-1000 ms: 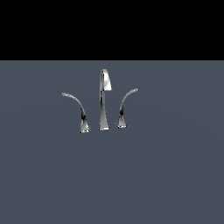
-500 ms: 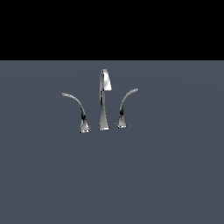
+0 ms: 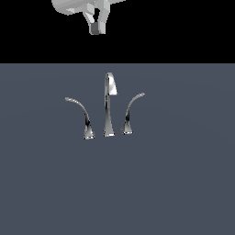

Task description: Turn on the faucet by rotating a designated handle.

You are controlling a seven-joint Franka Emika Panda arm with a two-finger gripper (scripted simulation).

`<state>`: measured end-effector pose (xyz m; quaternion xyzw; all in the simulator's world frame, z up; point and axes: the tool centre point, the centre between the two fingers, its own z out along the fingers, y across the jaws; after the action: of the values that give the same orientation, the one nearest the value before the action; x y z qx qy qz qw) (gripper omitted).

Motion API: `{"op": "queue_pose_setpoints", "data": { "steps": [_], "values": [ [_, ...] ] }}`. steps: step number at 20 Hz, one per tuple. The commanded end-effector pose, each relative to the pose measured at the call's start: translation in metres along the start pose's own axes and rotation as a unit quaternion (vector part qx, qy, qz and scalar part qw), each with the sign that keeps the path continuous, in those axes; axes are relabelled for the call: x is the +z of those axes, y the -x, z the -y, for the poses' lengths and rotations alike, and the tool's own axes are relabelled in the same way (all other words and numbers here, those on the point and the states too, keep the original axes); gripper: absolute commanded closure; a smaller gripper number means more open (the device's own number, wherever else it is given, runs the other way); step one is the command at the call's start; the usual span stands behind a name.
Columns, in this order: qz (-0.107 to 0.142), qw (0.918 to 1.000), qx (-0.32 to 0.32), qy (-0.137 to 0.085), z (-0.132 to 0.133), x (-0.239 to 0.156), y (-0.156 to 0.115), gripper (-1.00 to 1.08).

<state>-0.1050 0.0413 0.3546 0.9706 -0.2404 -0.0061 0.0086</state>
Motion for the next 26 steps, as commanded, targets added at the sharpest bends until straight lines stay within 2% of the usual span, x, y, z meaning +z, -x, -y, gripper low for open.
{"op": "queue_pose_setpoints", "data": {
  "steps": [1,7,13,18,26],
  "values": [
    [0.000,0.9995,0.033,-0.001,0.007,0.014,-0.016,1.08],
    [0.000,0.9941,0.108,-0.004,0.019,0.048,-0.057,1.08],
    [0.000,0.9828,0.185,-0.005,0.024,0.081,-0.100,1.08],
    [0.000,0.9681,0.251,-0.006,0.023,0.110,-0.138,1.08],
    [0.000,0.9377,0.347,-0.008,0.011,0.153,-0.194,1.08]
  ]
}}
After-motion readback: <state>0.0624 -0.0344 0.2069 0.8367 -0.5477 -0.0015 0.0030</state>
